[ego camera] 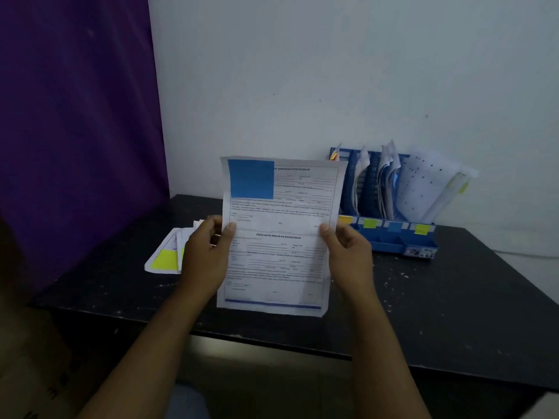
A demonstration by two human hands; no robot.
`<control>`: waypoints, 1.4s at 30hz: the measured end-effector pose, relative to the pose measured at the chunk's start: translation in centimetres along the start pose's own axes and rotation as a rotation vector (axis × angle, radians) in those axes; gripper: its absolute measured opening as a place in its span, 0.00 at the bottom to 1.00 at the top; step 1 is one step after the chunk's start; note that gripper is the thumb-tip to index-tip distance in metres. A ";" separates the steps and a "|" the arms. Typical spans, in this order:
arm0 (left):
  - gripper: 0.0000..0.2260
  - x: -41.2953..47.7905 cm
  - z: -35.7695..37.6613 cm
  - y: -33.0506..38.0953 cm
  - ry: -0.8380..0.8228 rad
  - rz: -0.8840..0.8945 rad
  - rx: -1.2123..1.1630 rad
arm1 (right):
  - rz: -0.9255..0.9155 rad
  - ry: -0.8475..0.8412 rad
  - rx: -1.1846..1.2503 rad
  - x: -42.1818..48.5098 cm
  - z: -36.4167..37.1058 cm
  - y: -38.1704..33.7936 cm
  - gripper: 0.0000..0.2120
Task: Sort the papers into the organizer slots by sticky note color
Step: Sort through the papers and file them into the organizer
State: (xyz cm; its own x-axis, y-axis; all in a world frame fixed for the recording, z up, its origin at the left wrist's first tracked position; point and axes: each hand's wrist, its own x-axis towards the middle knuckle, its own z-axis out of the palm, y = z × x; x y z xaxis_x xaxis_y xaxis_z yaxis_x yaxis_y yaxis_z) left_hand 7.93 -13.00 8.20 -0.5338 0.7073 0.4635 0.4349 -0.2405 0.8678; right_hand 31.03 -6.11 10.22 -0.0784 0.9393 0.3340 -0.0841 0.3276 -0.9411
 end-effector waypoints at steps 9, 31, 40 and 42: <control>0.09 0.2 0.5 2.2 0.033 0.003 0.028 | -0.042 0.015 -0.001 0.3 -0.8 -1.8 0.07; 0.14 4.5 5.8 13.9 -0.274 0.023 -0.068 | -0.062 0.413 -0.380 1.4 -7.0 -0.6 0.26; 0.23 5.9 16.5 20.3 -0.185 0.178 -0.013 | -0.012 0.269 -0.715 -1.5 -8.6 -2.9 0.42; 0.23 6.4 18.6 21.5 -0.162 0.200 -0.021 | 0.005 0.312 -0.796 -0.4 -9.2 -2.4 0.30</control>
State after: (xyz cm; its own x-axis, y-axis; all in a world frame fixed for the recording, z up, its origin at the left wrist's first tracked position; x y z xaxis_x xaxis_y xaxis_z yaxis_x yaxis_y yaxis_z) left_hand 27.34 -1.22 26.48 -0.3151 0.7410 0.5929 0.5037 -0.3989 0.7662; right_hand 40.39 -6.36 11.85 0.2101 0.8877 0.4097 0.6475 0.1877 -0.7386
